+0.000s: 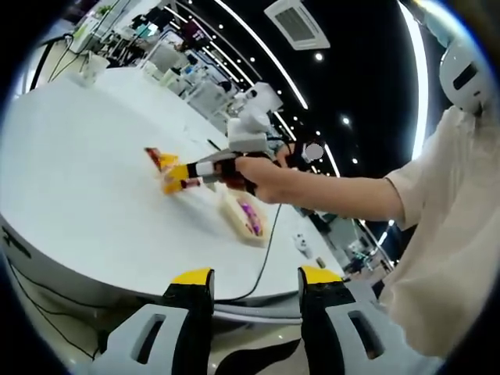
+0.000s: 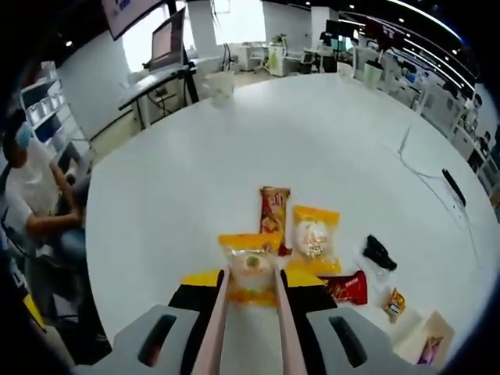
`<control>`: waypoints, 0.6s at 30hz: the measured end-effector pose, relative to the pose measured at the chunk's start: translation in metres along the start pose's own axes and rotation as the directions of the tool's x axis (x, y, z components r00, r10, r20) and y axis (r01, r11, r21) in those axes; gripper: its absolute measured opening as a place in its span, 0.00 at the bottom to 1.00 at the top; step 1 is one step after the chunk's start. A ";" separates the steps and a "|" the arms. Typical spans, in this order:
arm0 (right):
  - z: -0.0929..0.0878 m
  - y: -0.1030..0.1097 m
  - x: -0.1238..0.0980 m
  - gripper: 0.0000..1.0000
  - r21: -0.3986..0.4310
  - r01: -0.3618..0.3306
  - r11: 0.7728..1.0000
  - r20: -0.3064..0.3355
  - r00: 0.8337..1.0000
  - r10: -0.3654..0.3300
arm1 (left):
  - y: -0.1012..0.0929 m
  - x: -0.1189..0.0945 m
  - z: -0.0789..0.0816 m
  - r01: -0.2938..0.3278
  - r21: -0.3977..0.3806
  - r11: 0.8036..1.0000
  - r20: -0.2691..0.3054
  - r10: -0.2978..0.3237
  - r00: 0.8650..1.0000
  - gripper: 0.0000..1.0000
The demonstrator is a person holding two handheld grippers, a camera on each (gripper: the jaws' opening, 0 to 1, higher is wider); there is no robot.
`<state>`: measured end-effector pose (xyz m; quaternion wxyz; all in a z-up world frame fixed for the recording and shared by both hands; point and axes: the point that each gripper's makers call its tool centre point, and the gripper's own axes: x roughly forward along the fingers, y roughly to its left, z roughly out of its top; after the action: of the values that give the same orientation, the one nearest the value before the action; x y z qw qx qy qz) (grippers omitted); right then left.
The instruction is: Place the target food into the container with the food tongs after gripping and lifting it, then release it inside without dropping or visibly crushing the food.
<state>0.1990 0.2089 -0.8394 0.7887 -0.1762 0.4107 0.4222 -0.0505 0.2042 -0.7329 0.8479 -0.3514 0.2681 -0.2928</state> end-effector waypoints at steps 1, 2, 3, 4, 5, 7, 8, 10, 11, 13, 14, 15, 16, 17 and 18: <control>0.000 0.000 0.000 0.28 0.000 0.001 1.000 0.001 1.000 -0.001 | 0.000 0.000 -0.001 0.001 0.002 1.000 -0.002 -0.001 1.000 0.42; -0.001 0.000 0.000 0.28 0.000 0.001 1.000 0.001 1.000 -0.001 | -0.001 0.000 -0.001 0.001 0.002 1.000 -0.003 -0.001 1.000 0.42; -0.001 -0.001 0.001 0.28 0.004 0.003 1.000 0.002 1.000 -0.003 | -0.001 0.000 -0.002 0.001 0.000 1.000 -0.002 -0.001 1.000 0.42; -0.001 -0.001 0.001 0.28 0.005 0.003 1.000 0.003 1.000 -0.003 | 0.000 -0.001 -0.002 -0.002 -0.004 1.000 0.001 0.002 1.000 0.42; 0.000 -0.001 0.001 0.28 0.006 0.004 1.000 0.005 1.000 -0.004 | 0.000 -0.001 -0.003 -0.004 -0.007 1.000 0.003 0.004 1.000 0.42; 0.001 -0.001 0.001 0.27 0.005 0.003 1.000 0.010 1.000 -0.003 | 0.001 -0.001 -0.003 -0.005 -0.013 1.000 0.005 0.005 1.000 0.42; 0.001 0.000 0.000 0.27 0.007 -0.002 1.000 0.011 1.000 0.001 | 0.001 -0.001 -0.004 -0.005 -0.014 1.000 0.004 0.005 1.000 0.42; 0.004 0.001 -0.003 0.27 0.005 -0.002 1.000 0.019 1.000 0.002 | 0.001 0.000 -0.004 0.000 -0.013 1.000 0.000 0.000 1.000 0.42; 0.005 0.002 -0.004 0.27 0.011 -0.007 1.000 0.024 1.000 0.007 | 0.001 0.000 -0.004 0.001 -0.013 1.000 0.000 -0.001 1.000 0.42; 0.008 0.005 -0.006 0.26 0.022 -0.020 1.000 0.036 0.999 0.019 | -0.001 0.001 -0.001 0.004 -0.006 1.000 0.000 -0.004 1.000 0.42; 0.009 0.005 -0.007 0.26 0.020 -0.019 1.000 0.037 0.999 0.018 | -0.001 0.001 0.000 0.003 -0.004 1.000 0.000 -0.003 1.000 0.42; 0.011 0.006 -0.009 0.26 0.021 -0.021 1.000 0.045 0.999 0.020 | -0.002 0.001 0.001 0.003 -0.002 1.000 0.003 -0.003 1.000 0.42; 0.013 0.007 -0.009 0.26 0.031 -0.028 0.999 0.054 0.998 0.026 | -0.002 0.000 0.001 0.003 -0.002 1.000 0.005 -0.003 1.000 0.42; 0.014 0.007 -0.010 0.26 0.033 -0.029 0.999 0.057 0.998 0.027 | -0.002 0.000 0.001 0.002 -0.001 1.000 0.004 -0.002 1.000 0.42; 0.014 0.007 -0.011 0.26 0.033 -0.029 0.999 0.059 0.998 0.027 | -0.002 0.000 0.001 0.001 -0.001 1.000 0.003 -0.001 1.000 0.42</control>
<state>0.1969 0.2166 -0.8216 0.7972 -0.1447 0.3970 0.4312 -0.0504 0.2036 -0.7307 0.8480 -0.3522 0.2667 -0.2929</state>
